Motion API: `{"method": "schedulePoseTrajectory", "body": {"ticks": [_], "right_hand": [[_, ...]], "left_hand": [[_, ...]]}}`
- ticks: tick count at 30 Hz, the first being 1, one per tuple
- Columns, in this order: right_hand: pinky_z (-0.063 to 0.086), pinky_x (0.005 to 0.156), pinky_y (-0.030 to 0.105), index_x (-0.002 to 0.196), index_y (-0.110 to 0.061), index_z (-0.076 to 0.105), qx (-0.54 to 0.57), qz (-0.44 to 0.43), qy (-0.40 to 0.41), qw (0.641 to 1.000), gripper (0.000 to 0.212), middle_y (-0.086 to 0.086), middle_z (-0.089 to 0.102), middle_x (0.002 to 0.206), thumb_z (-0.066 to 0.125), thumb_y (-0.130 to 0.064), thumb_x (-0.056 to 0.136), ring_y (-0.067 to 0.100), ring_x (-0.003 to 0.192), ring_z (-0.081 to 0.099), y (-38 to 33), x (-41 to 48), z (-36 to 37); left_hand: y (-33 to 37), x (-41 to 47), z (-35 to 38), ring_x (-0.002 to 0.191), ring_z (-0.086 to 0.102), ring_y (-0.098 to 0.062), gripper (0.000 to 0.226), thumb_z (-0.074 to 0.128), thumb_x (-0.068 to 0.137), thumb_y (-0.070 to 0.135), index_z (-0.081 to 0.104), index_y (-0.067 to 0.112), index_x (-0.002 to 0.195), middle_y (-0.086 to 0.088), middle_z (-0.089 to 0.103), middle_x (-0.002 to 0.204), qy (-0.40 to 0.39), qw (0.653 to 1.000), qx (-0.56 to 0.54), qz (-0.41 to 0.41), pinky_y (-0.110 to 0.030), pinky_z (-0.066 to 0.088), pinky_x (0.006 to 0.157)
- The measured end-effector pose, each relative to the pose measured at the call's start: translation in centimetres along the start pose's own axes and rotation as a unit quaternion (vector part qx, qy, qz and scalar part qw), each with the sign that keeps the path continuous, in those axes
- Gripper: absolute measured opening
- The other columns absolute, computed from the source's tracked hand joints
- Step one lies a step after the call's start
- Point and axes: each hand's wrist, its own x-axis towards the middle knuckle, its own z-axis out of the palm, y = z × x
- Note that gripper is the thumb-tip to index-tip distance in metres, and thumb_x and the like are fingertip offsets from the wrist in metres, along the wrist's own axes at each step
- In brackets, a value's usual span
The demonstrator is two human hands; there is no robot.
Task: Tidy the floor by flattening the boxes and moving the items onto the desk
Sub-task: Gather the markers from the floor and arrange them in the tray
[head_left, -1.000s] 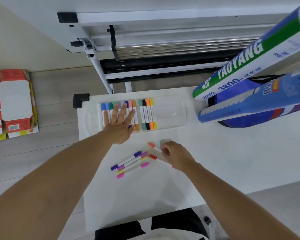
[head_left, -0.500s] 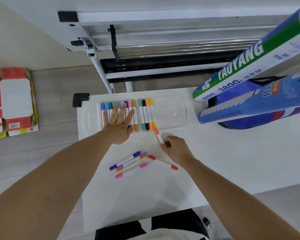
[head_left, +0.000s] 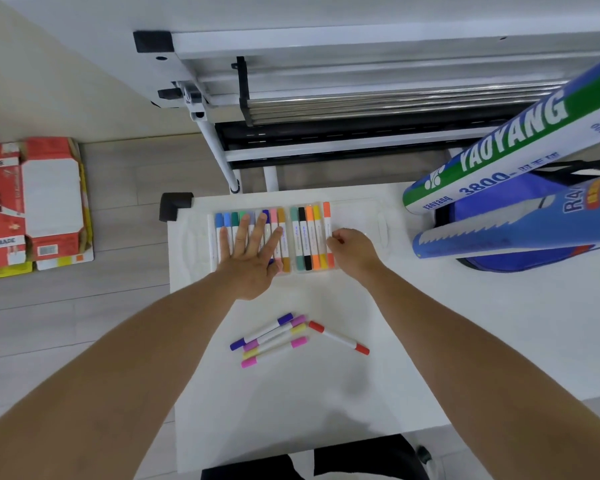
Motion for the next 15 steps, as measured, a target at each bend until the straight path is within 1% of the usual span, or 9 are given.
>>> {"method": "schedulePoseTrajectory", "body": {"ticks": [2,5,8,11,15], "right_hand": [[0.051,0.064,0.022,0.096,-0.011,0.066,-0.03,0.018,0.005,0.999,0.029,0.002,0.066,0.092,0.042,-0.027,0.1,0.018,0.082,0.063,0.0,1.0,0.2],[0.056,0.067,0.027,0.087,-0.015,0.067,-0.068,0.041,0.017,0.997,0.029,0.0,0.066,0.084,0.046,-0.031,0.099,0.015,0.072,0.063,-0.4,1.8,0.4],[0.05,0.059,0.023,0.084,-0.015,0.062,-0.088,0.066,0.029,0.993,0.026,-0.002,0.061,0.075,0.049,-0.033,0.098,0.014,0.066,0.061,-0.7,2.0,0.4],[0.05,0.062,0.024,0.084,-0.015,0.062,-0.101,0.091,0.024,0.99,0.028,0.0,0.062,0.077,0.052,-0.038,0.097,0.016,0.069,0.062,-0.2,2.2,0.4],[0.049,0.064,0.025,0.088,-0.016,0.064,-0.105,0.099,0.03,0.989,0.029,0.0,0.065,0.08,0.056,-0.043,0.095,0.015,0.07,0.062,0.3,2.5,0.6]], "left_hand": [[0.0,0.0,0.0,0.133,-0.052,-0.027,0.07,0.01,0.101,0.061,-0.039,0.037,0.144,0.003,-0.057,0.144,0.002,1.0,0.0,0.0,-0.064,-0.02,0.113],[-0.1,0.1,0.0,0.133,-0.052,-0.027,0.07,0.011,0.102,0.061,-0.039,0.037,0.145,0.003,-0.057,0.144,0.0,1.0,-0.005,0.002,-0.063,-0.02,0.113],[-0.1,0.2,0.1,0.134,-0.051,-0.027,0.07,0.01,0.102,0.061,-0.039,0.037,0.145,0.003,-0.056,0.145,0.003,1.0,-0.008,0.005,-0.064,-0.019,0.113],[-0.2,0.2,0.2,0.134,-0.051,-0.027,0.07,0.01,0.101,0.062,-0.039,0.037,0.145,0.003,-0.056,0.145,0.01,1.0,-0.01,0.008,-0.064,-0.018,0.113],[-0.2,0.1,0.2,0.135,-0.05,-0.027,0.07,0.01,0.101,0.062,-0.039,0.037,0.145,0.003,-0.055,0.146,0.014,1.0,-0.009,0.009,-0.064,-0.018,0.113]]}}
